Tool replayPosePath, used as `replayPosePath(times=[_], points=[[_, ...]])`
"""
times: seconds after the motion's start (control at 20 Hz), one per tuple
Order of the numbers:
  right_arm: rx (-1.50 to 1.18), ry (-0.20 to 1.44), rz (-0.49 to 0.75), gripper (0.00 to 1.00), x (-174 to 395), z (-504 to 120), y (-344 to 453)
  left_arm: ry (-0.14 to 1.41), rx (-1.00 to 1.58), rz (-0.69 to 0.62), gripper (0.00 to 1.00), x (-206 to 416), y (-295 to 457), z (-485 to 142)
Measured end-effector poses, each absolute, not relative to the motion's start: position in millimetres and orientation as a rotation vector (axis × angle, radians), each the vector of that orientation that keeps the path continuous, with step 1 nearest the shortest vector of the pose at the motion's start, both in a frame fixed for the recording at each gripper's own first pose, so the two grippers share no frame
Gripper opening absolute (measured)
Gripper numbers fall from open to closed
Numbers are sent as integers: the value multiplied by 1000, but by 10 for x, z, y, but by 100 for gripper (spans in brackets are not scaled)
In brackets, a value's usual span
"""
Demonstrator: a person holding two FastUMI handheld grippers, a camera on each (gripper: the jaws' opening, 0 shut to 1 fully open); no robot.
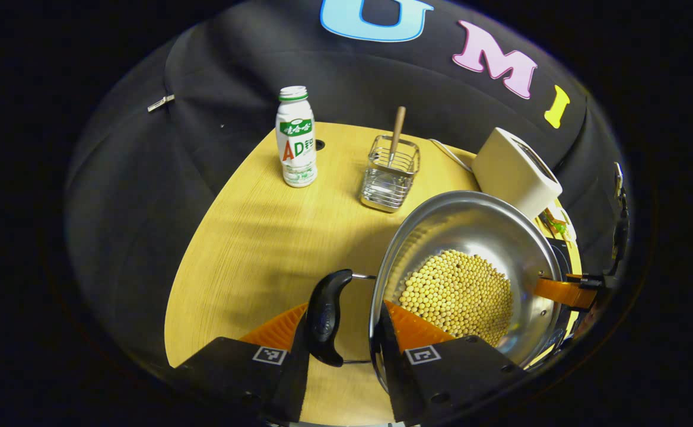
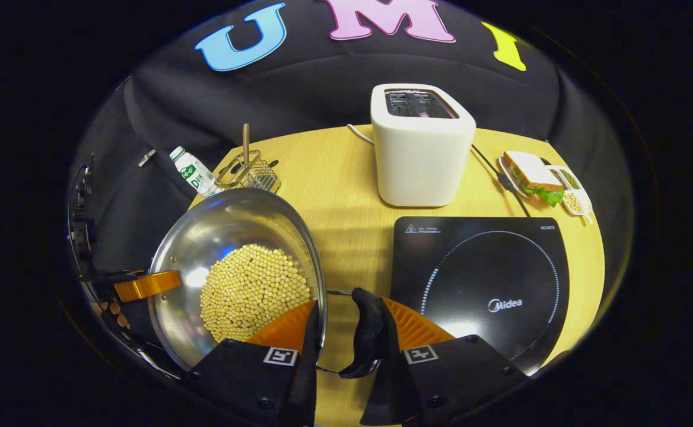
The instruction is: First push the handle of the pot to place it horizontally, then grasp the pot with both hands and set it on the induction cooktop.
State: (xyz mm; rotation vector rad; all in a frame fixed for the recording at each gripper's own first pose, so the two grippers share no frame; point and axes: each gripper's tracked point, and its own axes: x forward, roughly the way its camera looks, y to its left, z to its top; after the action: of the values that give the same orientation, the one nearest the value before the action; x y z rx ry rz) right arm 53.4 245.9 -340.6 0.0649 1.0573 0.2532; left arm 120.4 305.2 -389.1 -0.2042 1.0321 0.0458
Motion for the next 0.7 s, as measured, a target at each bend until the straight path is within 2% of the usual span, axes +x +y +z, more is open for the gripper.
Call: replayPosePath(times=[0.7], points=[[48, 999, 147, 49, 517, -2733, 805, 1025, -211, -94, 58, 1372, 3180, -4026]])
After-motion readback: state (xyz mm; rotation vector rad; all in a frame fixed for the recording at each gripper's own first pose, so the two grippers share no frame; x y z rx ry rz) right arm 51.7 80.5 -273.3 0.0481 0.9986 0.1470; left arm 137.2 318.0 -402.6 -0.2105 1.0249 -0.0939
